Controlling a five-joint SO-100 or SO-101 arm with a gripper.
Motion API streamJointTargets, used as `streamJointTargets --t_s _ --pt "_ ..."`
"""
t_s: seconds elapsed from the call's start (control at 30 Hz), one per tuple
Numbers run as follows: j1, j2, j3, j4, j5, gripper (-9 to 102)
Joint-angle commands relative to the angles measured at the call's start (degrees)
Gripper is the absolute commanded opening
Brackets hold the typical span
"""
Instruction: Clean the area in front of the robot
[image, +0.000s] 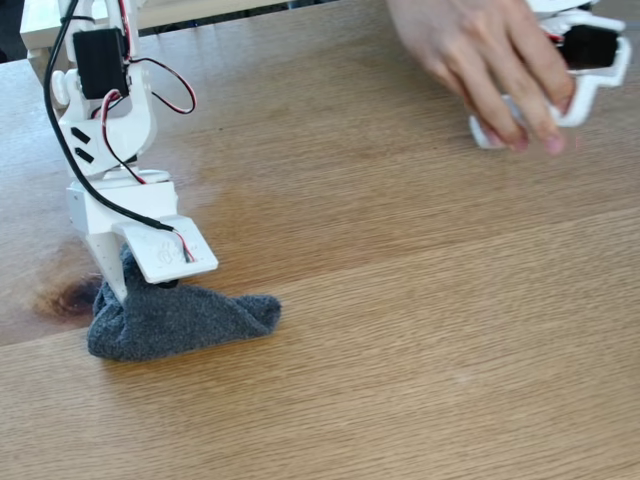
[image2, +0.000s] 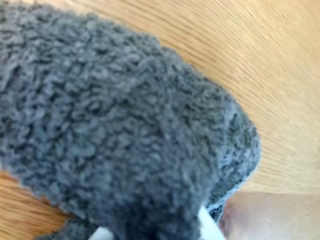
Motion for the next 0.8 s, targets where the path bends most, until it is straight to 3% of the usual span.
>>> streamJointTargets --t_s 0.0,0.43,0.6,0.77 --pt "8.44 0.0 -1.05 2.02 -3.6 0" --pt "23.03 9.76 -0.79 22.5 -16.35 0" --pt "23.91 14.94 -0.7 34.1 -21.27 0" --pt "21.09 18.63 -0.62 35.86 -23.82 0"
